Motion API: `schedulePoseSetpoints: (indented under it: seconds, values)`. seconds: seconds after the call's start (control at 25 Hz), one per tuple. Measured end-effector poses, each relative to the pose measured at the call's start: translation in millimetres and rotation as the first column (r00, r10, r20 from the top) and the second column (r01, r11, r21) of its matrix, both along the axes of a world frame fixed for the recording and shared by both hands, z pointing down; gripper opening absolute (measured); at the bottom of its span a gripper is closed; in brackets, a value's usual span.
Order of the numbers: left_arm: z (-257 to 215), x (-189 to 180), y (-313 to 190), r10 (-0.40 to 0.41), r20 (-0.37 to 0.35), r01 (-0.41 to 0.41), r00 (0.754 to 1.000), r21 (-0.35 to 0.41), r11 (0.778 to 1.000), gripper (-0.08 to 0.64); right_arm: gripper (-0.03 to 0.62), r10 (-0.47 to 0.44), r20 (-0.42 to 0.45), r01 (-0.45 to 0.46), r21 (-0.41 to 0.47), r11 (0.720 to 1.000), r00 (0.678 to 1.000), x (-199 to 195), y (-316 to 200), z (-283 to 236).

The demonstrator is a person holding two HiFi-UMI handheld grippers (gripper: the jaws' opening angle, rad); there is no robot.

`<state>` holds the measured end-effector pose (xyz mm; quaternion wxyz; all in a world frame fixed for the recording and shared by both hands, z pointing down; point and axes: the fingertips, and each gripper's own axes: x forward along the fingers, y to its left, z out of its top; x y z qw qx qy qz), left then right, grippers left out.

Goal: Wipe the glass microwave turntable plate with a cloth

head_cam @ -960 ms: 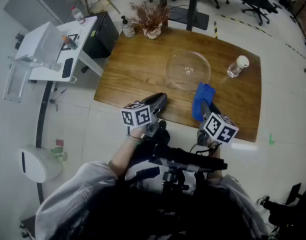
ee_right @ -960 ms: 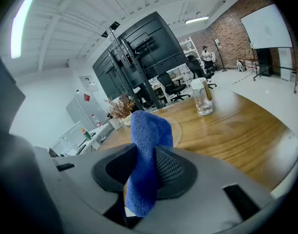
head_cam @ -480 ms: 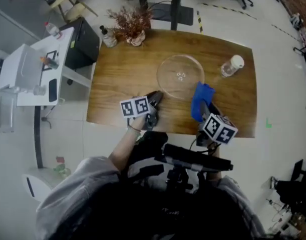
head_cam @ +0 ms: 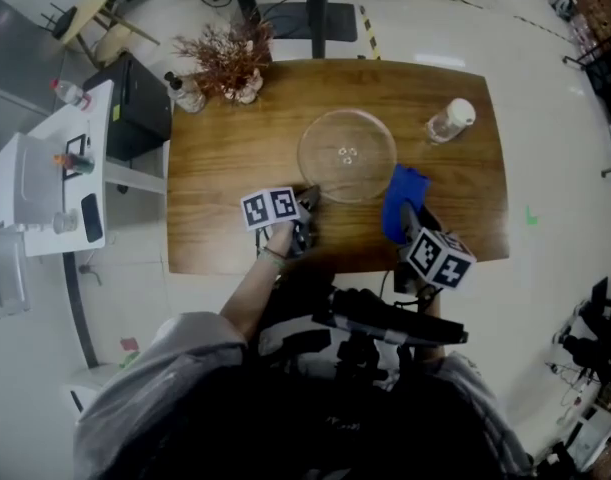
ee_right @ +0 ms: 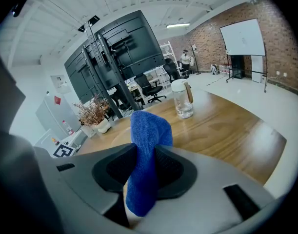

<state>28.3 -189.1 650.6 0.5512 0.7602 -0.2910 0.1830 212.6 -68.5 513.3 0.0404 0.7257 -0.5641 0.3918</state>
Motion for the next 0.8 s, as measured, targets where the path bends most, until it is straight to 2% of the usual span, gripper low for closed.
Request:
schedulePoseSetpoints:
  seconds: [0.24, 0.36, 0.56, 0.64, 0.72, 0.8]
  values:
    - [3, 6, -7, -0.092, -0.082, 0.082, 0.992, -0.117, 0.990, 0.095, 0.126, 0.005, -0.008, -0.005, -0.009, 1.000, 1.000, 1, -4, 1]
    - [5, 9, -8, -0.091, -0.071, 0.082, 0.993, -0.115, 0.990, 0.038, 0.126, -0.002, 0.007, 0.002, -0.011, 1.000, 1.000, 2, -4, 7]
    - [4, 16, -9, -0.121, -0.078, 0.114, 0.990, -0.091, 0.989, 0.032, 0.126, -0.008, -0.015, 0.008, -0.020, 1.000, 1.000, 4, -8, 4]
    - [2, 16, -8, -0.158, -0.118, 0.145, 0.980, -0.107, 0.984, 0.026, 0.126, -0.015, -0.011, 0.015, -0.018, 1.000, 1.000, 3, -8, 7]
    - [2, 15, -6, -0.225, -0.178, 0.198, 0.958, -0.158, 0.967, 0.020, 0.126, -0.016, -0.016, 0.016, -0.021, 1.000, 1.000, 5, -7, 5]
    - [3, 15, 0, -0.264, -0.208, 0.223, 0.942, -0.202, 0.954, 0.018, 0.126, -0.021, -0.019, 0.021, -0.023, 1.000, 1.000, 7, -6, 4]
